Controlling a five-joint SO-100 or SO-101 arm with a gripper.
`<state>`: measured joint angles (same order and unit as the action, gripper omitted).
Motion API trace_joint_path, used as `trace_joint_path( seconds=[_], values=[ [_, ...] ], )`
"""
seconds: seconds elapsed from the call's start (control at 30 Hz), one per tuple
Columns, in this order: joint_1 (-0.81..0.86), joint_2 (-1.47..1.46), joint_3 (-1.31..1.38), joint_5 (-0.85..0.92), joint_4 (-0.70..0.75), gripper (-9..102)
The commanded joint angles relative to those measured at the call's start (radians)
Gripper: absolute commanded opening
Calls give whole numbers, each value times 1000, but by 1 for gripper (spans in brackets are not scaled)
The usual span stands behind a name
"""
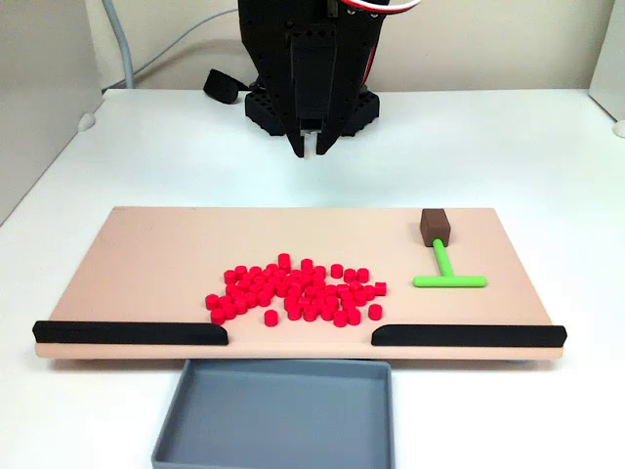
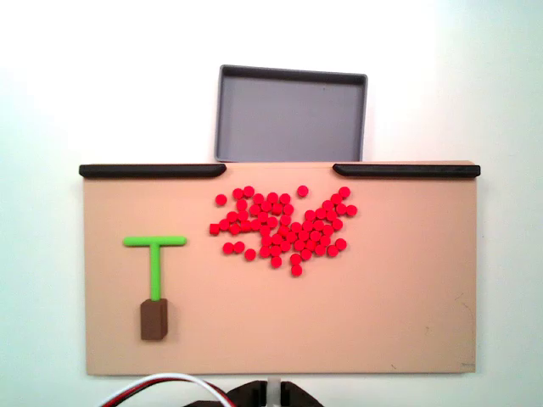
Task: Grasp a green tool by the dark brown handle.
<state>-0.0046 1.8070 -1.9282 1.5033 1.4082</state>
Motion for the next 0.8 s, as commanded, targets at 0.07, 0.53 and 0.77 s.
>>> trace_joint_path(
  seconds=[0.07,0.53,0.77],
  values=[
    [-8,21,15,-3,-3,0],
    [-34,29,23,-5,-3,0],
    [-75,34,23,-37,-3,0]
  ],
)
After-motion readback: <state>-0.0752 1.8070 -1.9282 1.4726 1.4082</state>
